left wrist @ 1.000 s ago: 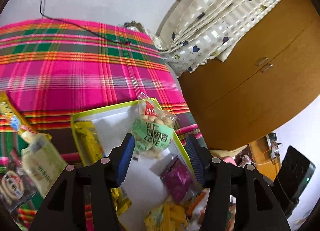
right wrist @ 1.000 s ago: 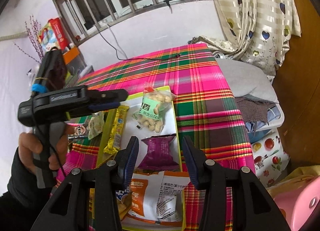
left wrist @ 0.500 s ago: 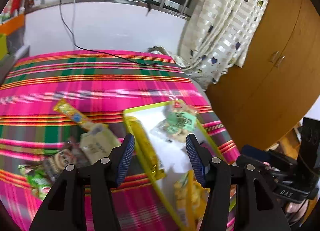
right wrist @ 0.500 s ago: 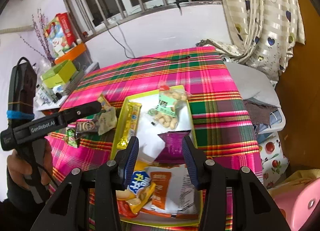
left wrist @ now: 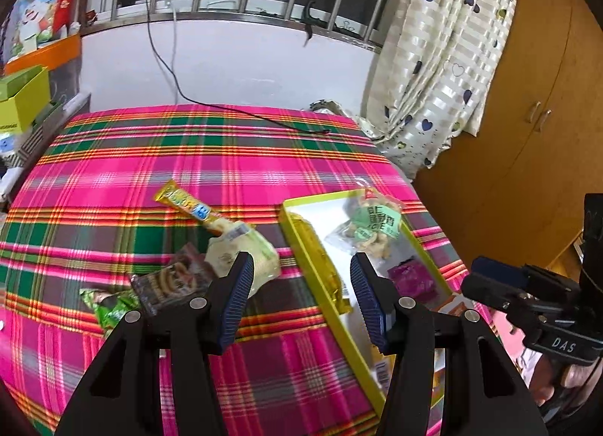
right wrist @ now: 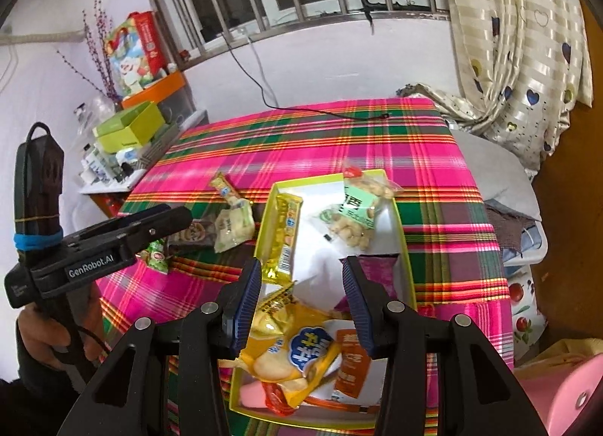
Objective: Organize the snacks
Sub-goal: 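Move both tools from the box toward the remaining loose snacks, then grasp green chip bag with left tool while right tool grasps gold stick snack, then carry gold stick snack over white box with right tool while left tool holds green bag, then lower gold stick snack into white box and open right tool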
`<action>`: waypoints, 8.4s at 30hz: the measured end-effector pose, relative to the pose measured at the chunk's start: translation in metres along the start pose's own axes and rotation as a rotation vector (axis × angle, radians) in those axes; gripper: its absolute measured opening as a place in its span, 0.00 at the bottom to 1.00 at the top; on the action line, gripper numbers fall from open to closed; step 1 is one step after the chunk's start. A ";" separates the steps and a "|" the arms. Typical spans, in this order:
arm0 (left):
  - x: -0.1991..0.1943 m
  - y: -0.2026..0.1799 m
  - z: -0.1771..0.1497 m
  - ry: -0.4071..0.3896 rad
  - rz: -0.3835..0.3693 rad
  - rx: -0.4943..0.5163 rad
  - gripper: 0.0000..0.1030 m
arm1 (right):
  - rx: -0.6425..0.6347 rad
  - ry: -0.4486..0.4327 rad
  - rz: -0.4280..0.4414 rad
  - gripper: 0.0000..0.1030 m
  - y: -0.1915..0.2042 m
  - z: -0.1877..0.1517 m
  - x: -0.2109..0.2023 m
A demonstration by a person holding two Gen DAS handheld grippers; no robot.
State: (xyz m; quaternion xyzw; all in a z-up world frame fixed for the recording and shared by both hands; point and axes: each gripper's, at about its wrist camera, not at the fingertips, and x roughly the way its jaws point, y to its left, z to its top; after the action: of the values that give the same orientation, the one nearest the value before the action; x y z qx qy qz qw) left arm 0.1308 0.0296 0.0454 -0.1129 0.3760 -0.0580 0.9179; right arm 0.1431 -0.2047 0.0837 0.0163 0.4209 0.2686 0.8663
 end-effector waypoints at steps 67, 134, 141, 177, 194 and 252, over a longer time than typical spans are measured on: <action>0.015 0.147 -0.069 0.071 0.133 -0.307 0.55 | -0.335 0.150 0.069 0.41 0.108 0.062 0.093; -0.064 0.092 -0.051 -0.147 0.168 -0.200 0.42 | -0.250 0.127 0.157 0.19 0.107 0.085 0.085; -0.063 0.078 -0.047 -0.148 0.154 -0.173 0.42 | -0.199 0.112 0.161 0.19 0.088 0.072 0.071; -0.037 0.040 -0.041 -0.089 0.059 -0.109 0.42 | 0.005 0.259 0.017 0.19 -0.002 0.055 0.118; -0.022 0.052 -0.044 -0.059 0.049 -0.134 0.42 | 0.028 0.385 -0.024 0.21 -0.010 0.048 0.163; -0.021 0.038 -0.040 -0.044 0.038 -0.090 0.42 | 0.158 0.331 0.014 0.17 -0.042 0.051 0.140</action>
State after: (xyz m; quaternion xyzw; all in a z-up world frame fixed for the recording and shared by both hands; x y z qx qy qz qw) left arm 0.0885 0.0638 0.0230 -0.1481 0.3599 -0.0212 0.9209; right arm 0.2698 -0.1636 0.0051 0.0429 0.5772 0.2397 0.7794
